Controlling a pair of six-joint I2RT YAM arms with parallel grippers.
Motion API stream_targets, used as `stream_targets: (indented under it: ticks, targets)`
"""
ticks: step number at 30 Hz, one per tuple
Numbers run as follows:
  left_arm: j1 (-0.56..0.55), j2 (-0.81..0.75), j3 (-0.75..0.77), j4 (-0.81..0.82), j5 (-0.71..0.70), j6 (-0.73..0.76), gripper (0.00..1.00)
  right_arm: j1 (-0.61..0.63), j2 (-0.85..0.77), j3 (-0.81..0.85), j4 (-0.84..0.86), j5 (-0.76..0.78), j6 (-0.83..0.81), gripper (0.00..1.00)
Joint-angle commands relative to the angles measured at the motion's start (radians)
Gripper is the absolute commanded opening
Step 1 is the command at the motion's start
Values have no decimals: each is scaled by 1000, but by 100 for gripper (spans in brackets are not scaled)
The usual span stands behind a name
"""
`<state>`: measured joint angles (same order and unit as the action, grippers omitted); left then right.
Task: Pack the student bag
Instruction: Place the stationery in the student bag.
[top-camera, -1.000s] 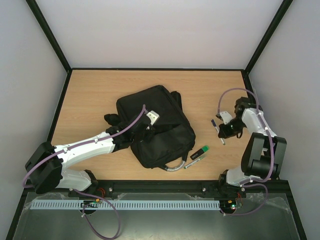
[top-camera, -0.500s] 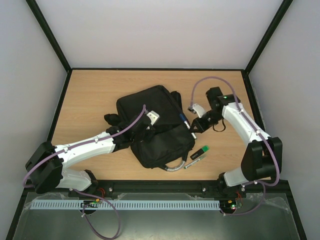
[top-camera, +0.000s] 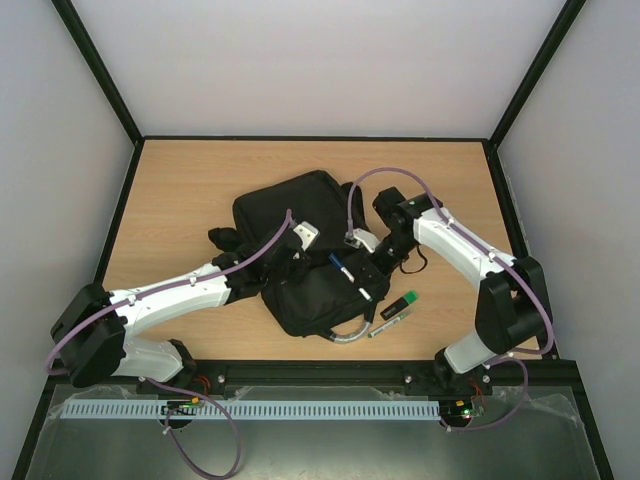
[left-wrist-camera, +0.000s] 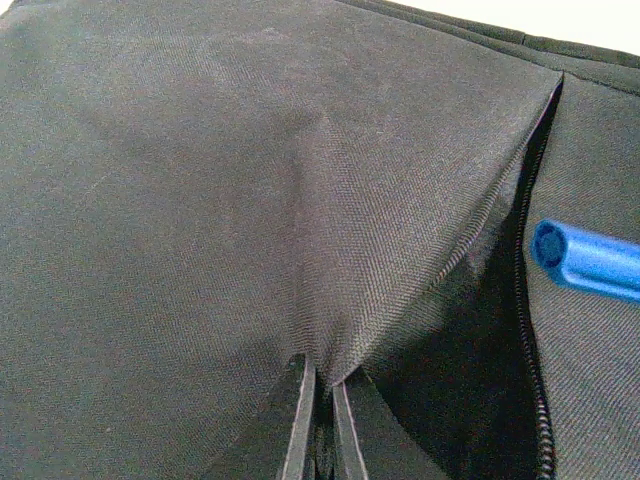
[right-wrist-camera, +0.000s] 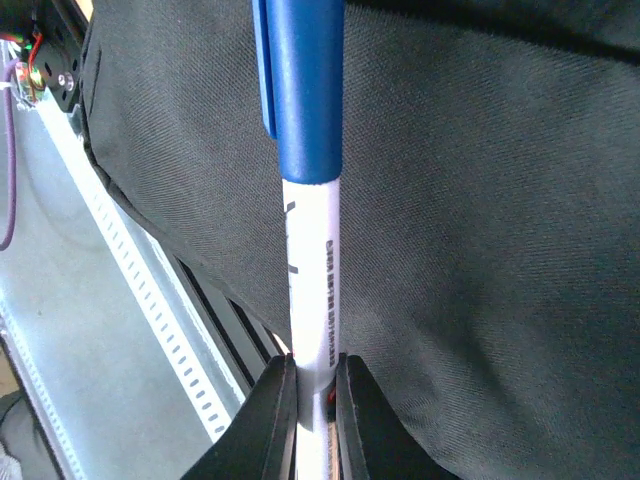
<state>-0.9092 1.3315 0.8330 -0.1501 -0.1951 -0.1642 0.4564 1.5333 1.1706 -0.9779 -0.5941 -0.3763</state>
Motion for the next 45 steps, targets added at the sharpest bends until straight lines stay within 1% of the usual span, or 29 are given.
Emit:
stream_targets:
  ticks: [1, 10, 15, 20, 23, 26, 29, 31, 32, 33, 36, 39, 40, 42, 45]
  targets:
    - [-11, -12, 36, 29, 19, 3, 2, 16, 40, 3, -49, -19, 48, 1]
    - [-10, -11, 35, 30, 19, 5, 3, 17, 109, 26, -36, 22, 100, 1]
    - [-11, -11, 34, 30, 18, 6, 2, 16, 148, 102, -20, 56, 144, 2]
    - [-12, -5, 35, 29, 21, 7, 2, 17, 171, 198, -3, 53, 193, 3]
    - [-12, -4, 35, 29, 21, 7, 3, 16, 202, 226, 4, 52, 213, 6]
    - [-11, -9, 34, 29, 14, 6, 2, 16, 224, 238, 15, 52, 232, 6]
    - [-11, -11, 32, 31, 10, 7, 2, 16, 233, 242, 45, 86, 263, 6]
    - [-11, -9, 32, 31, 11, 8, 2, 16, 223, 241, 89, 173, 304, 5]
    - [-11, -8, 33, 29, 11, 8, 2, 16, 213, 238, 113, 182, 319, 5]
    - [-11, -6, 34, 29, 10, 9, 2, 16, 207, 240, 125, 163, 329, 8]
    - [-12, -5, 32, 29, 5, 8, 2, 16, 209, 254, 128, 113, 332, 21]
    - [-12, -5, 32, 28, -2, 9, 2, 16, 196, 231, 122, 114, 319, 37]
    - [-11, -4, 32, 27, -3, 9, 2, 16, 183, 211, 125, 122, 314, 41]
    - [-12, -5, 31, 26, -4, 8, 2, 16, 147, 169, 129, 148, 302, 42]
    - [-12, -5, 29, 26, 0, 9, 2, 16, 87, 107, 140, 194, 284, 42]
